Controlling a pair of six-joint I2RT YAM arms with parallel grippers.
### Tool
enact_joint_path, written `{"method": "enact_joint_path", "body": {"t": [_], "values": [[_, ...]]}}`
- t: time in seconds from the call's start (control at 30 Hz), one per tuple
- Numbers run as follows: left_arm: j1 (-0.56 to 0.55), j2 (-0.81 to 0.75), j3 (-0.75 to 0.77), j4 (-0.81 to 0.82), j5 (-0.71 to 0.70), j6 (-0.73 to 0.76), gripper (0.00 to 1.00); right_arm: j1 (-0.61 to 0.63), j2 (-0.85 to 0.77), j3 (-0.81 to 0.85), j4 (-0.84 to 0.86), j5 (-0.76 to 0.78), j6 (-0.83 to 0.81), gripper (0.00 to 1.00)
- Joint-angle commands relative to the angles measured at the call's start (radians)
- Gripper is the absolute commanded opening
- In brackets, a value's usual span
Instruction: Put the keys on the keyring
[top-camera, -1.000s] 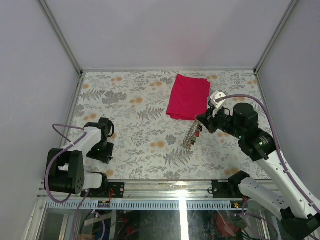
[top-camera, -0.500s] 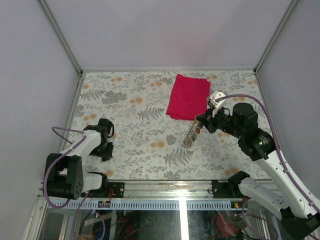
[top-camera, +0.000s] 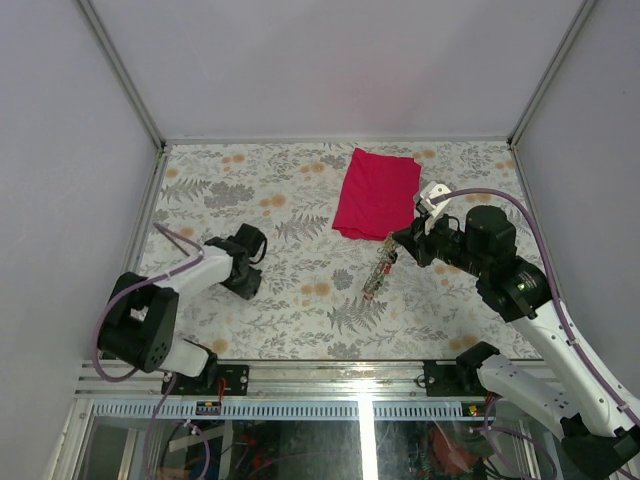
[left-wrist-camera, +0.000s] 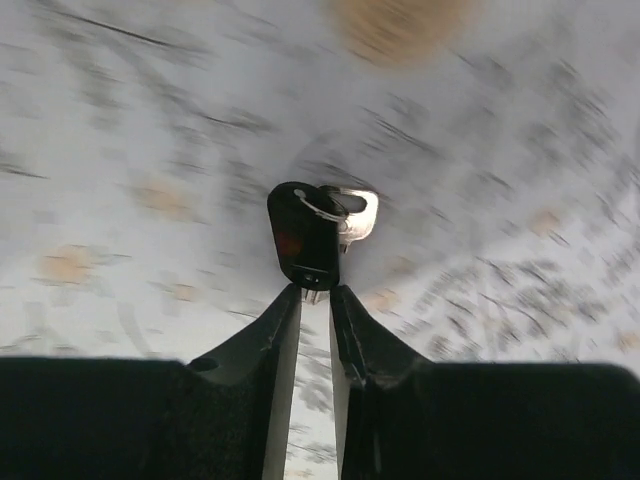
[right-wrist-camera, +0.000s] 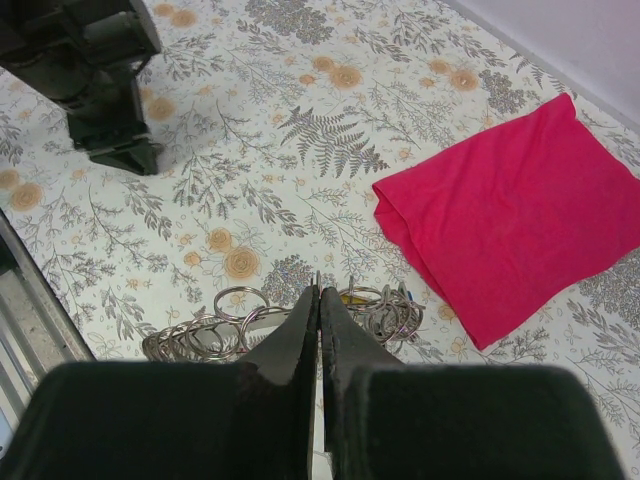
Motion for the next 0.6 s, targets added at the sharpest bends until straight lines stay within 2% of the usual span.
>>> {"method": "enact_joint_path", "body": {"t": [0.0, 0.13, 0.27, 0.33, 0.43, 0.57], "values": [[-0.114, 0.116, 0.101, 0.179, 0.033, 0.065, 0.18, -0.003, -0.024, 0.054, 0.09, -0.005, 0.01, 0.0], [-0.214, 0.212, 0.227, 0.226, 0.058, 0.164, 0.17, -0.003, -0.033, 0.061, 0.076, 0.021, 0.006, 0.0], [-0.249, 0.236, 0.287, 0.255, 0.071, 0.271, 0.23, -0.003, -0.039, 0.064, 0.064, 0.053, 0.003, 0.0], [-0.251, 0.216, 0.292, 0.272, 0.073, 0.322, 0.3, -0.003, -0.039, 0.066, 0.06, 0.057, 0.0, 0.0], [-0.251, 0.165, 0.302, 0.268, 0.039, 0.389, 0.49, -0.004, -0.035, 0.069, 0.053, 0.06, -0.003, 0.0], [-0.247, 0.073, 0.32, 0.214, -0.071, 0.463, 0.57, -0.003, -0.029, 0.073, 0.048, 0.063, -0.006, 0.0]]}}
